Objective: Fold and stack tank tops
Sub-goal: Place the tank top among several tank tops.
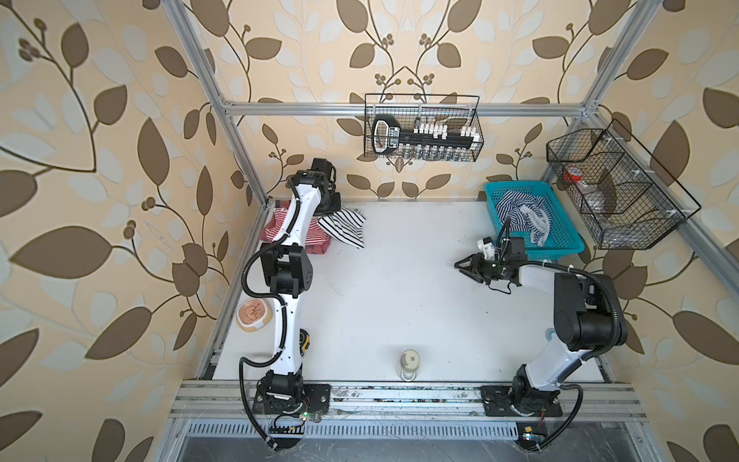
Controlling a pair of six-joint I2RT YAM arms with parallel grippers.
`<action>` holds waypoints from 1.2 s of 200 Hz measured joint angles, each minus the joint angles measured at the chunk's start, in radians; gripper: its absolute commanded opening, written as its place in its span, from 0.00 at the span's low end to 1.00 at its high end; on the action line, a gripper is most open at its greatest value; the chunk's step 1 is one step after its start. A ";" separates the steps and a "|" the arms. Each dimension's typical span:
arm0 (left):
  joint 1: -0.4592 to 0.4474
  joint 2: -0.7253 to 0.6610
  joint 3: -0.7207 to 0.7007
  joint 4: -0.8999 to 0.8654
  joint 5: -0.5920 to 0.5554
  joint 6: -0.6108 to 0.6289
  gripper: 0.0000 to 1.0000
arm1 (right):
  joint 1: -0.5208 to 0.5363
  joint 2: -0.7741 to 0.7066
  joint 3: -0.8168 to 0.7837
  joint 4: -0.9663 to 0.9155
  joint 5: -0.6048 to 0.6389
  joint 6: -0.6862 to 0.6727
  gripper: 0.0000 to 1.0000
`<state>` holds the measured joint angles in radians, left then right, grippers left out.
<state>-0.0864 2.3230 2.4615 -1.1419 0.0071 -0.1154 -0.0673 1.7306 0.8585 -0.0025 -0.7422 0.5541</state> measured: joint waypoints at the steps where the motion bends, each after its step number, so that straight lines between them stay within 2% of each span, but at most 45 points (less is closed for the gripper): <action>1: 0.001 0.000 0.000 0.000 0.000 0.001 0.00 | 0.000 0.000 0.000 0.000 0.000 0.000 0.37; 84: 0.050 -0.039 0.010 0.000 0.002 0.032 0.00 | 0.015 0.025 0.000 0.024 -0.003 0.004 0.37; 143: 0.135 -0.065 0.007 0.003 0.010 0.040 0.00 | 0.019 0.025 0.000 0.030 -0.003 0.007 0.37; 179: 0.189 -0.110 -0.055 0.034 0.020 0.060 0.00 | 0.029 0.033 0.000 0.033 -0.003 0.007 0.37; 240: 0.242 -0.087 -0.213 0.131 0.068 0.118 0.00 | 0.053 0.048 0.000 0.032 -0.003 0.010 0.37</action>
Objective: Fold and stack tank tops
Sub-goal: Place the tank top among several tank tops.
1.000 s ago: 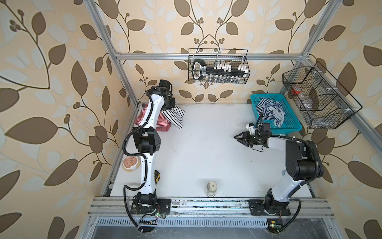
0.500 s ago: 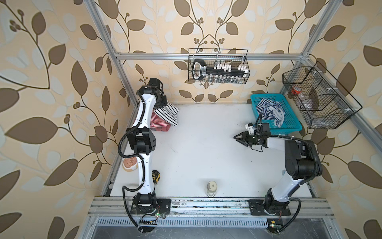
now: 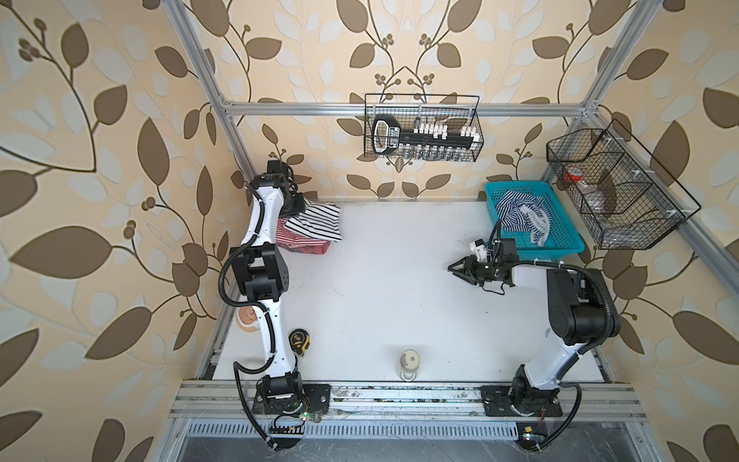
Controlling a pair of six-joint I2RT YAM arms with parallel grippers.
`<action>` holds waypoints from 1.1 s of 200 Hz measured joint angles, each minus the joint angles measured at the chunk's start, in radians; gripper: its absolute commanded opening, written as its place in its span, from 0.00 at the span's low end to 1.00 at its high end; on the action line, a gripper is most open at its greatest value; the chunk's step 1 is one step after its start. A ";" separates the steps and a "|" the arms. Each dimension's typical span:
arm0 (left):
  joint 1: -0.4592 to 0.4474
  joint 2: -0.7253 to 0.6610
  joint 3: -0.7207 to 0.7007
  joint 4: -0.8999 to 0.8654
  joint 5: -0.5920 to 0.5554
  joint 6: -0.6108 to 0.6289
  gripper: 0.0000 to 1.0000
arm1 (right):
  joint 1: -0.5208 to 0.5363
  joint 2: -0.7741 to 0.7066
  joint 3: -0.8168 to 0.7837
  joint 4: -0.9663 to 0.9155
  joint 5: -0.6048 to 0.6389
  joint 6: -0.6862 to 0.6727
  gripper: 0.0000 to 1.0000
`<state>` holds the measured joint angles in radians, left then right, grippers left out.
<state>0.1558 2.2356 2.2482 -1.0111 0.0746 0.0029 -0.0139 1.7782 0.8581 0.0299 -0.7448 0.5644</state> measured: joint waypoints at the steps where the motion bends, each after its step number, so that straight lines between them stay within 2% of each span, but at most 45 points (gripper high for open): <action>1: 0.002 0.002 -0.002 0.002 0.000 0.001 0.00 | 0.000 0.000 0.000 0.000 0.000 0.000 0.37; 90: 0.095 0.143 -0.013 0.128 0.076 0.025 0.00 | 0.031 0.003 0.000 -0.026 0.013 0.000 0.37; 154: 0.101 0.211 -0.013 0.182 0.115 0.024 0.00 | 0.071 0.021 0.005 -0.047 0.033 0.000 0.37; 163: 0.101 0.224 -0.013 0.187 0.115 0.022 0.19 | 0.080 0.023 0.011 -0.051 0.035 0.000 0.37; 178: 0.101 0.235 -0.013 0.196 0.115 0.014 0.27 | 0.099 0.023 0.031 -0.060 0.038 0.005 0.38; 195: 0.105 0.237 -0.013 0.205 0.117 0.000 0.55 | 0.132 0.023 0.077 -0.071 0.038 0.013 0.39; 220: 0.118 0.230 -0.026 0.246 0.127 -0.041 0.70 | 0.193 0.047 0.217 -0.089 0.035 0.027 0.43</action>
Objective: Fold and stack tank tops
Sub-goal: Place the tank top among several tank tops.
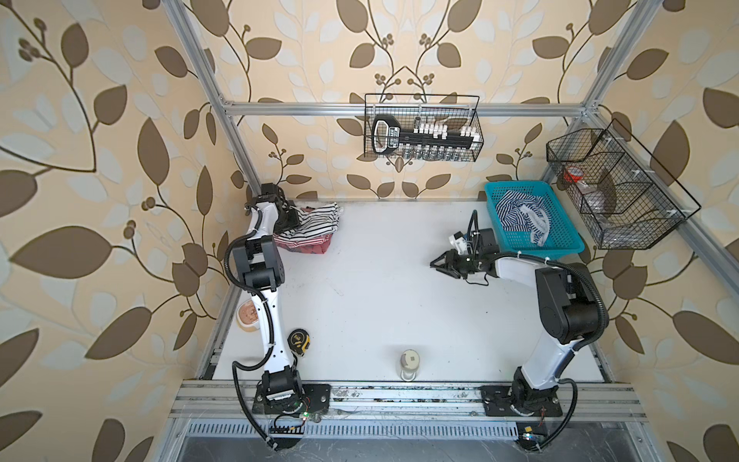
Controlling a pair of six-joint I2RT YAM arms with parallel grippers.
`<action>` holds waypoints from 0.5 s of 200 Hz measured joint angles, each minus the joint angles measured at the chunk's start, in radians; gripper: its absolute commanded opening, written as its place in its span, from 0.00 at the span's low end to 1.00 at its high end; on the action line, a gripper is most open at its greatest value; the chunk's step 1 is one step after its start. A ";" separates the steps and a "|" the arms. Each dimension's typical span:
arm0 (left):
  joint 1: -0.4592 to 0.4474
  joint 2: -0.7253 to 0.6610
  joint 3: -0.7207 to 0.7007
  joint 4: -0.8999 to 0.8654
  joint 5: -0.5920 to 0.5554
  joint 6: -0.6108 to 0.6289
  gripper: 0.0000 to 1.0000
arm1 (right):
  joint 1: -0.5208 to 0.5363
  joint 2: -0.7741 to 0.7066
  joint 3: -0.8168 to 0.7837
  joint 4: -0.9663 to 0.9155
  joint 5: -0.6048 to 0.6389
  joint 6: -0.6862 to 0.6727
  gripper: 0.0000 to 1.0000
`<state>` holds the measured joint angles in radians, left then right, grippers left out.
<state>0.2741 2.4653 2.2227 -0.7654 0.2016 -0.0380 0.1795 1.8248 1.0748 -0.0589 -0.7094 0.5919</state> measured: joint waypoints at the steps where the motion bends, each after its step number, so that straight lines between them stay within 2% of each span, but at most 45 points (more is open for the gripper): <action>1: 0.001 -0.002 -0.003 0.002 0.002 0.003 0.70 | 0.004 0.003 0.010 0.001 0.000 0.001 0.43; 32: 0.009 -0.065 -0.072 0.037 0.008 -0.051 0.77 | 0.082 0.082 0.215 0.039 -0.029 0.051 0.49; 55: 0.010 -0.107 -0.076 0.034 0.009 -0.086 0.80 | 0.133 0.158 0.335 0.088 -0.053 0.102 0.49; 100: 0.016 -0.147 -0.104 0.034 0.063 -0.151 0.81 | 0.182 0.219 0.365 0.167 -0.090 0.185 0.49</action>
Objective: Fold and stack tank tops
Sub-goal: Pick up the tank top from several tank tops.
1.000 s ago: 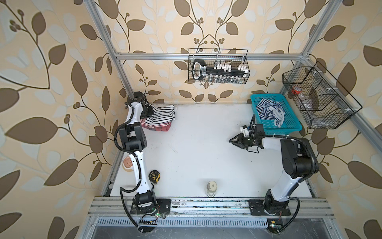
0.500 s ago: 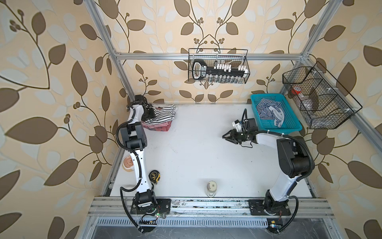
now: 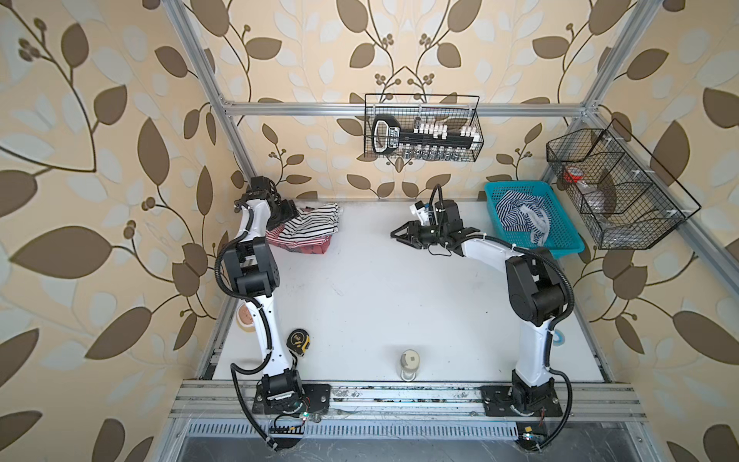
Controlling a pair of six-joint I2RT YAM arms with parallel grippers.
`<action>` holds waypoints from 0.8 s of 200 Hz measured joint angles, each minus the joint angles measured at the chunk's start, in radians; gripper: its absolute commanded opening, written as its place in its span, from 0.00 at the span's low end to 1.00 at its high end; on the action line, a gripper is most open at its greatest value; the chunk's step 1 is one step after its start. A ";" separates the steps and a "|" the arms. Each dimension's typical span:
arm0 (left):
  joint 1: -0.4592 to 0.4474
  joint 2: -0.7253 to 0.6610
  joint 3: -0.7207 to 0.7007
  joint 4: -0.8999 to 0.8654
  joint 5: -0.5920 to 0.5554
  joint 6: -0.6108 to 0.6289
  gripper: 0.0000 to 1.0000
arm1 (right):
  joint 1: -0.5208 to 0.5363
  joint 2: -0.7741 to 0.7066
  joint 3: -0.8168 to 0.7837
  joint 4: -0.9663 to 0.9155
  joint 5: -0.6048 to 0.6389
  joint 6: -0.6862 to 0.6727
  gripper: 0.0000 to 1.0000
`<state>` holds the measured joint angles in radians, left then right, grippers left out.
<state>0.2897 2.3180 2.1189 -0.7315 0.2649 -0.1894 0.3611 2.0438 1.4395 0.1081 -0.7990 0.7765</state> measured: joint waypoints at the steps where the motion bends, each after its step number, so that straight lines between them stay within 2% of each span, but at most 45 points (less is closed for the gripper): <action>1: 0.000 0.000 -0.001 0.000 0.002 -0.002 0.81 | 0.000 0.000 0.000 0.001 0.000 0.002 0.49; 58: 0.000 0.039 -0.016 -0.002 0.016 -0.047 0.81 | -0.022 0.002 -0.051 0.062 -0.013 0.041 0.49; 74: 0.000 0.054 -0.025 0.008 0.020 -0.055 0.75 | -0.026 0.002 -0.060 0.070 -0.013 0.043 0.49; 86: 0.000 0.066 -0.028 0.013 0.026 -0.062 0.65 | -0.026 0.002 -0.068 0.077 -0.013 0.046 0.49; 98: 0.000 0.079 -0.029 0.022 0.039 -0.073 0.50 | -0.026 0.002 -0.076 0.079 -0.013 0.047 0.49; 125: 0.005 0.086 -0.048 0.044 0.057 -0.082 0.00 | -0.026 0.001 -0.100 0.084 -0.013 0.047 0.49; 160: 0.006 0.076 -0.088 0.087 0.084 -0.083 0.00 | -0.033 -0.002 -0.143 0.095 -0.013 0.046 0.49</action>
<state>0.2962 2.3939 2.0308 -0.6449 0.3485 -0.2726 0.3279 2.0418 1.2961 0.2031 -0.8124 0.8227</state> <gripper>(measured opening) 0.061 0.493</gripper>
